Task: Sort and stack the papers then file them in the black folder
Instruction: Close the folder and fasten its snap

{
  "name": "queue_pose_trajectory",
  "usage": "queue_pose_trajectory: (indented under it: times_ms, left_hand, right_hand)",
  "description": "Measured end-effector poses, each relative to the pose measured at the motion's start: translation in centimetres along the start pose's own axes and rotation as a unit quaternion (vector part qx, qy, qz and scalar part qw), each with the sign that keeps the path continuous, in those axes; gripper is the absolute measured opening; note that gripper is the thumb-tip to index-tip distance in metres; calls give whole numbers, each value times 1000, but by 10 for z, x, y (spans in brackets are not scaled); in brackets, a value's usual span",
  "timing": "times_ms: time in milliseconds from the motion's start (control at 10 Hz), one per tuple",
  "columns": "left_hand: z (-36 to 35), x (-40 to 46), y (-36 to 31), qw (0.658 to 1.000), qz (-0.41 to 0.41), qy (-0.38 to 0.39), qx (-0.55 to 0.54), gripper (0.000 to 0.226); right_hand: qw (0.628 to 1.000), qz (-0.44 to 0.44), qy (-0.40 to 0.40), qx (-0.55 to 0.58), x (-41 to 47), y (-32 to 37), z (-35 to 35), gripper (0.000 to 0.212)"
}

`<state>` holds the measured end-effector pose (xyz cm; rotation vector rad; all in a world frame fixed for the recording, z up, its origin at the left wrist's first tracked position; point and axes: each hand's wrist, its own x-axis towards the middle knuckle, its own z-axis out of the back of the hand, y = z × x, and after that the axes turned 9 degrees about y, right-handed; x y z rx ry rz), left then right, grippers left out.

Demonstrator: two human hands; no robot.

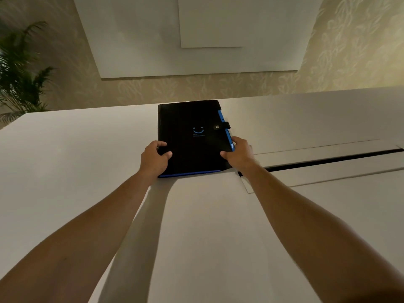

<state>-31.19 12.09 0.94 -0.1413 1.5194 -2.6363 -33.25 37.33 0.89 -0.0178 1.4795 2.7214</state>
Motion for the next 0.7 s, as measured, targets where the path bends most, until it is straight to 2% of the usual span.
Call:
queue_pose_trajectory:
  times_ms: [100, 200, 300, 400, 600, 700]
  left_hand:
    - [-7, 22, 10, 999, 3, -3, 37, 39]
    - [-13, 40, 17, 992, -13, -13, 123, 39]
    - [-18, 47, 21, 981, -38, -34, 186, 28]
    - [-20, 46, 21, 981, -44, -46, 181, 21]
    - [-12, 23, 17, 981, -80, 10, 177, 37]
    - [-6, -1, 18, 980, -106, -9, 169, 36]
  right_hand:
    - [998, 22, -10, -62, 21, -7, -13, 53]
    - [987, 33, -27, -153, 34, -15, -16, 40]
    - [968, 32, -41, -245, 40, -24, -12, 47]
    - [952, 34, -57, -300, 37, -29, -8, 56]
    - [942, 75, -103, -309, 10, -19, -11, 44]
    - [930, 115, -141, -320, -12, -8, -18, 44]
